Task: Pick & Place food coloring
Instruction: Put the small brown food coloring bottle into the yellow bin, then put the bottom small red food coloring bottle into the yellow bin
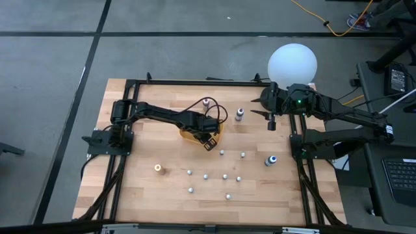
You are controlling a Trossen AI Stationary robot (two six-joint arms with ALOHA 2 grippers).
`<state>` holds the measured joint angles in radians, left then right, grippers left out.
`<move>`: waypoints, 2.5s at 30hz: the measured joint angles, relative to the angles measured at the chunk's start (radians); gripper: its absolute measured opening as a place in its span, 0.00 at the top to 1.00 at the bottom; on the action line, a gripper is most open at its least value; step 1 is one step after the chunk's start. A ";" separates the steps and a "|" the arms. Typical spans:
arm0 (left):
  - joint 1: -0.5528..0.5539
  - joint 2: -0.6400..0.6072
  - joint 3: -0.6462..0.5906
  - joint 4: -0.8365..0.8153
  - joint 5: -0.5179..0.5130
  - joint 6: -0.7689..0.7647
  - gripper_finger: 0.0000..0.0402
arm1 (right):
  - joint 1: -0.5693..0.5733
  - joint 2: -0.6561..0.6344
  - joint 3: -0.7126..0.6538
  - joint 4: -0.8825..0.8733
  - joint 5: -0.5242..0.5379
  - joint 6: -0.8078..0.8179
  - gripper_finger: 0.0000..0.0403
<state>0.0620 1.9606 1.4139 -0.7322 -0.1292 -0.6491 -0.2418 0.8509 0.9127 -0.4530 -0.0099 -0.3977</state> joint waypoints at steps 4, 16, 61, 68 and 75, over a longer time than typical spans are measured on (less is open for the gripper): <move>0.000 0.000 0.000 0.000 -0.005 -0.005 0.75 | 0.000 0.000 0.000 0.000 0.000 0.000 0.56; 0.000 -0.001 0.058 -0.035 -0.015 -0.007 0.70 | 0.000 0.000 0.000 0.000 -0.001 0.001 0.56; -0.441 -0.005 0.277 -0.439 0.011 -0.775 0.47 | 0.000 0.091 -0.001 0.001 -0.005 0.002 0.56; -0.415 0.001 0.114 -0.328 0.087 -0.753 0.44 | 0.000 0.091 -0.001 -0.002 -0.014 0.007 0.56; -0.414 0.001 0.049 -0.194 0.089 -0.726 0.45 | 0.000 0.091 -0.001 -0.003 -0.013 0.011 0.56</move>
<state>-0.3523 1.9617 1.4630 -0.9266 -0.0405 -1.3755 -0.2420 0.9417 0.9119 -0.4557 -0.0231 -0.3862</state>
